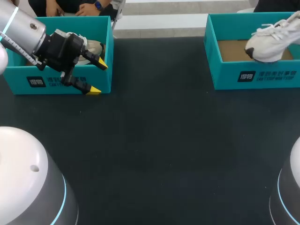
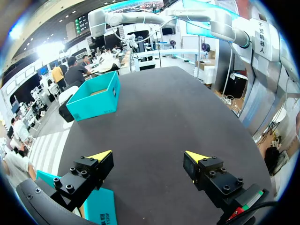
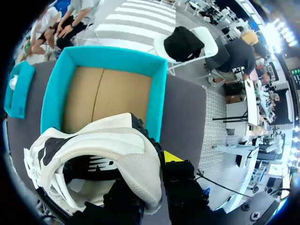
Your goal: Take the shoe out of the shoebox, open the shoe tongue, remove and reinsert the insole, then place the shoe into the shoebox
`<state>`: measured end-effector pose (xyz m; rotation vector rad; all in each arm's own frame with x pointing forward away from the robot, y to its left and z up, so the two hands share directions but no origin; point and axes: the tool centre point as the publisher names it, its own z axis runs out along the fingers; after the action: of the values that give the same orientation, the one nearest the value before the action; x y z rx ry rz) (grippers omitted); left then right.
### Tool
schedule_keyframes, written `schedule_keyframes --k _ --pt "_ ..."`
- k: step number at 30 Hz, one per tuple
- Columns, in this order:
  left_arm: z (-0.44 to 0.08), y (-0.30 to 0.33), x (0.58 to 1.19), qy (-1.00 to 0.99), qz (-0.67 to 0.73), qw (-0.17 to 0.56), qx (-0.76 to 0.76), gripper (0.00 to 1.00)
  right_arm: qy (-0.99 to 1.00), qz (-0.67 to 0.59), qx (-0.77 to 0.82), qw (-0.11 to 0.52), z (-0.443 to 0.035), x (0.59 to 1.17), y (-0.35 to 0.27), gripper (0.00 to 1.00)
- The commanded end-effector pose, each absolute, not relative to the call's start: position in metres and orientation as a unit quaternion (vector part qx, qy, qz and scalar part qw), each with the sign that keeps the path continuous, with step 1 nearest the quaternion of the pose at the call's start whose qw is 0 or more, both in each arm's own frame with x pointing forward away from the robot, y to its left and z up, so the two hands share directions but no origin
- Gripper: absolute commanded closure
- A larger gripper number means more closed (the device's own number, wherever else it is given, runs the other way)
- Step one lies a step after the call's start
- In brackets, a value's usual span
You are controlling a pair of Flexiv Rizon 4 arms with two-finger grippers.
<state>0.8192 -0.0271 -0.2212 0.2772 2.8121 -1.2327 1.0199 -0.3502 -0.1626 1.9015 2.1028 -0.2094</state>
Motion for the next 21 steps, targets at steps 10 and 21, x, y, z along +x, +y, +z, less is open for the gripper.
schedule_keyframes --k 10,21 --pt "-0.221 -0.027 0.819 0.912 -0.398 0.03 0.09 0.0 0.673 -0.059 0.722 0.147 -0.161 1.022 -0.351 1.0" --pt "-0.221 -0.027 0.819 0.912 -0.398 0.03 0.09 0.0 0.616 -0.086 0.769 0.151 -0.177 1.034 -0.344 1.0"
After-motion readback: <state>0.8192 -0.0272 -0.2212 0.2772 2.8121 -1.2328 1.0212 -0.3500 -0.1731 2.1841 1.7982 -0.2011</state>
